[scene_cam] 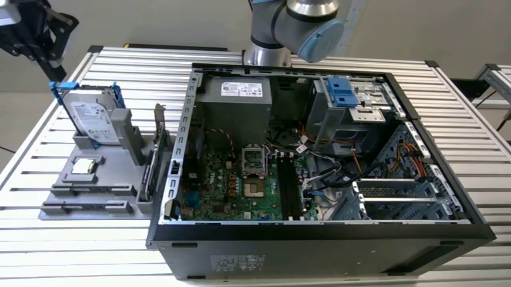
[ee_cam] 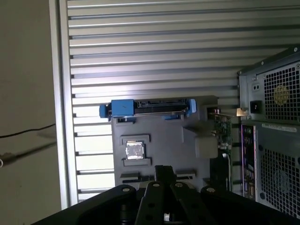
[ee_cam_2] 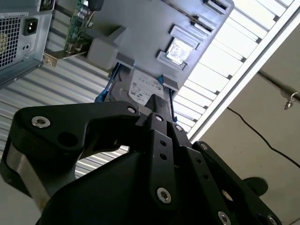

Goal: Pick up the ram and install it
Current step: 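Reach for the ram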

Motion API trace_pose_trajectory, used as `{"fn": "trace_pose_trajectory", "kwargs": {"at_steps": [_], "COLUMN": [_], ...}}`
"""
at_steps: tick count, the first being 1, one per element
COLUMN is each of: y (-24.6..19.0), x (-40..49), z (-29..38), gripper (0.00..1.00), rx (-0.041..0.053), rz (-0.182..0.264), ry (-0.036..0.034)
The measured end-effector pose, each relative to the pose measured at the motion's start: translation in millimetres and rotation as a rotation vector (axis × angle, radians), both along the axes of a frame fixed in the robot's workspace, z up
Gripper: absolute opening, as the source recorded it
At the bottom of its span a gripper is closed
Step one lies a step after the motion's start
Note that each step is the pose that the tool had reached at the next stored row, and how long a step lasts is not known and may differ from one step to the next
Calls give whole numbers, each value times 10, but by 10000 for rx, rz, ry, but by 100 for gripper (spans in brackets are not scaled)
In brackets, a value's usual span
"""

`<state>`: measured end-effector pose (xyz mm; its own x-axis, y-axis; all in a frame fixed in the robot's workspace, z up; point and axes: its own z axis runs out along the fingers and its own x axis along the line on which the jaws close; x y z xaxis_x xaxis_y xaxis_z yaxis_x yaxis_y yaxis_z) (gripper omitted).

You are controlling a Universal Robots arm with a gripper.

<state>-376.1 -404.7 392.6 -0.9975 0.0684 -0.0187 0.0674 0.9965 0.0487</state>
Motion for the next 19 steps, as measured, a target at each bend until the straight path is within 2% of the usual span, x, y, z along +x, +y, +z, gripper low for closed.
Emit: {"fn": "trace_pose_trajectory", "kwargs": {"at_steps": [19], "y": [-178], "x": [-31], "z": [0], "gripper": [0], "rx": [0], "rz": [0], "ry": [0]}}
